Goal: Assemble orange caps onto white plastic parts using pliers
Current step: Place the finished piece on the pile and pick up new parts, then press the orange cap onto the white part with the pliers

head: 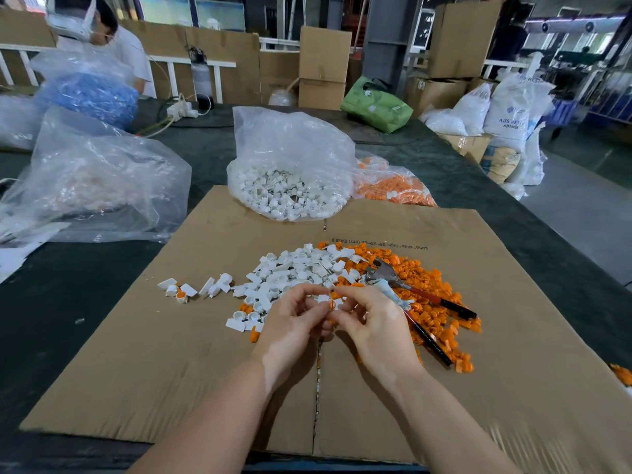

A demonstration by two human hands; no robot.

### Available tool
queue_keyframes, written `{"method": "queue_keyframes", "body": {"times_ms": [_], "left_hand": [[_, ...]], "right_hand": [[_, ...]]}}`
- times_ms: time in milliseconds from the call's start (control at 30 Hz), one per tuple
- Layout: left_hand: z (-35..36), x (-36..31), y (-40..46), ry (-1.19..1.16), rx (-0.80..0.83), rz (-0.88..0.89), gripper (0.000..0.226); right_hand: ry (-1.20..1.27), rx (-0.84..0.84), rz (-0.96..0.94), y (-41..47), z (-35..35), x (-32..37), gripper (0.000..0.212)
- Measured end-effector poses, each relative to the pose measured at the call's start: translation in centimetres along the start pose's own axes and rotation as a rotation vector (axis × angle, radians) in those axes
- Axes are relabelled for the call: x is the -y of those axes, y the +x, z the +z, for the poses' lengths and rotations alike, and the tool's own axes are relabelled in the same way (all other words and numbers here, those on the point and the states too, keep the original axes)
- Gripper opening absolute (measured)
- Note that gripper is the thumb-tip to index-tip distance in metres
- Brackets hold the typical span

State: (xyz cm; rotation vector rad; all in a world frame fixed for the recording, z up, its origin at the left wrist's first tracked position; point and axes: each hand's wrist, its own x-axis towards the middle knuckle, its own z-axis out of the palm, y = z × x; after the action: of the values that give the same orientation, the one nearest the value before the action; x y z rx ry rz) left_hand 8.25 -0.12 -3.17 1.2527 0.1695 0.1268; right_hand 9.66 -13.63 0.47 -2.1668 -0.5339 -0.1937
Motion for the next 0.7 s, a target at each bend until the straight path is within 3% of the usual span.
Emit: {"method": "queue_keyframes", "body": {"times_ms": [500, 600, 700], "left_hand": [[-0.2, -0.3, -0.2, 0.018, 0.027, -0.015, 0.021], [-0.1, -0.6, 0.0, 0.051, 0.001, -0.012, 0.018], [-0.1, -0.7, 0.3, 0.127, -0.028, -0.006, 0.018]], "right_hand": [[-0.081, -0.036, -0.022, 0.1, 0.0, 0.1, 0.029], [-0.36, -0.142, 0.153, 0.6, -1.5, -1.0, 0.038], [-0.62, -0.035, 0.471, 1.4, -3.3, -2.3, 0.05]]}}
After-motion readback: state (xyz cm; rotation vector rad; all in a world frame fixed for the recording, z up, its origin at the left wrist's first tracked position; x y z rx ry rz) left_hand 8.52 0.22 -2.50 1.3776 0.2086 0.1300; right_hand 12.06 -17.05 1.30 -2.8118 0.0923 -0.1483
